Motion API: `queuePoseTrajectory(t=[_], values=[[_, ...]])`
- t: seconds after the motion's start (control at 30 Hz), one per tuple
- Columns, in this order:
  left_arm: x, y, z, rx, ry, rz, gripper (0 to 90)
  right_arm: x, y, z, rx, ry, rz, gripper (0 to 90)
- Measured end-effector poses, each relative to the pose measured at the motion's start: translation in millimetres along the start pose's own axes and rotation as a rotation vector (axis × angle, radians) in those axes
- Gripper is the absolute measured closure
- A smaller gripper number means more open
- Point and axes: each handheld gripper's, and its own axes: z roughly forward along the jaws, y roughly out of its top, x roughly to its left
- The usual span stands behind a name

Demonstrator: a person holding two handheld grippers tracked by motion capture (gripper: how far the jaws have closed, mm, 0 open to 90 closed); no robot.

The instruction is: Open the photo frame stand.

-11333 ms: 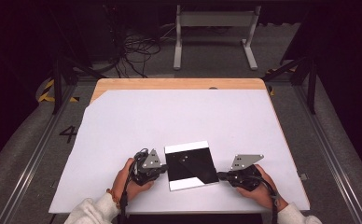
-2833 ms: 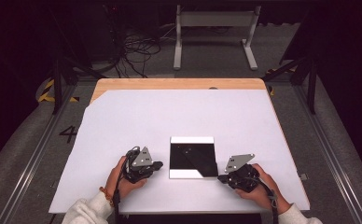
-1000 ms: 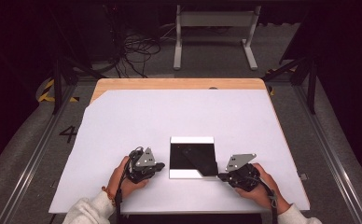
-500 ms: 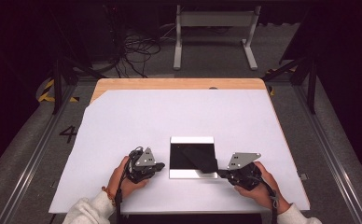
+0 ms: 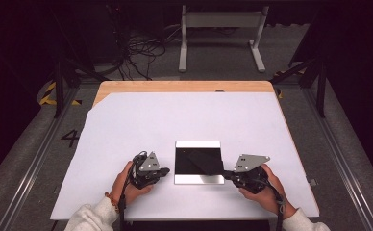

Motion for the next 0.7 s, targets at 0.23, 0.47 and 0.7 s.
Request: queuePoseTrajectory(t=[0.23, 0.47, 0.7], values=[[0.3, -0.3, 0.1, -0.002, -0.005, -0.005, 89.5, -0.5, 5.2, -1.5, -0.047, -0.013, 0.005, 90.0], [0.3, -0.4, 0.2, -0.003, -0.005, -0.005, 89.5, -0.8, 11.1, -2.1, -0.081, -0.028, 0.010, 90.0], [0.5, -0.5, 0.0, -0.003, -0.003, -0.008, 89.5, -0.7, 16.1, -1.5, -0.098, -0.042, 0.010, 90.0]])
